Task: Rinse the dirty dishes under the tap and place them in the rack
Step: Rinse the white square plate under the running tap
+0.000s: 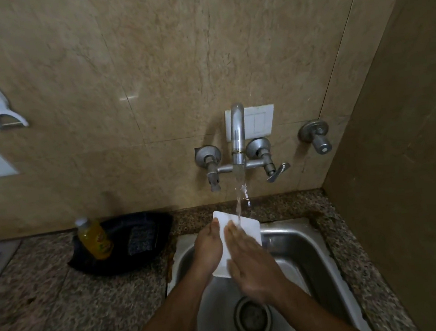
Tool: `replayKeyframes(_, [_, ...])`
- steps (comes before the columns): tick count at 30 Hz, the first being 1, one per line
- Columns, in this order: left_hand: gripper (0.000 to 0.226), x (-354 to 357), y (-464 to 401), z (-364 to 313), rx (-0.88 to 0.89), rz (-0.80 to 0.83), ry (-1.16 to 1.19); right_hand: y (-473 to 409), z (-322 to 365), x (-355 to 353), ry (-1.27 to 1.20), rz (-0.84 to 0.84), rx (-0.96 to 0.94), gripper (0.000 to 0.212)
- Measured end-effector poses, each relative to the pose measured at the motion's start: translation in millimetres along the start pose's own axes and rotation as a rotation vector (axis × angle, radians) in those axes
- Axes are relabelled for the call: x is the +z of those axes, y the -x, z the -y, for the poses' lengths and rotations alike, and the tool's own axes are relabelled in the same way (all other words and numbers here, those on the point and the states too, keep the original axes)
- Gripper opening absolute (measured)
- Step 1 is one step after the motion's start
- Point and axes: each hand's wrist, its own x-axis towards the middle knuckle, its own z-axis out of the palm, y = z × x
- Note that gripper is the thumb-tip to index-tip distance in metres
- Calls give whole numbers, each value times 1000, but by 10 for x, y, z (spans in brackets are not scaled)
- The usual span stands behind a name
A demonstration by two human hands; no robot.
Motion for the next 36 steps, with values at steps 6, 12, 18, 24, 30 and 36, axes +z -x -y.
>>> replayKeyframes(6, [42,-17,6,55,42,-56,-34,15,-12,38,41,32,91,71])
replayKeyframes(12, [45,-58,-37,0,79,-71,-64,-1,21,-3,94,32,108,72])
replayKeyframes(18, [39,-57,17,23,68,-75,-35,-23,33,-11,130,-6,150,73])
replayKeyframes(24, [43,-81,23,-2,115,-65,-29,-73,-1,-48,200,-36,156,77])
replayKeyframes(30, [45,-97,43,10,114,-53,-30,-51,-36,-32,247,11,122,76])
replayKeyframes(36, [48,-93,37,80,96,-60,-87,50,-61,-23,243,82,70,74])
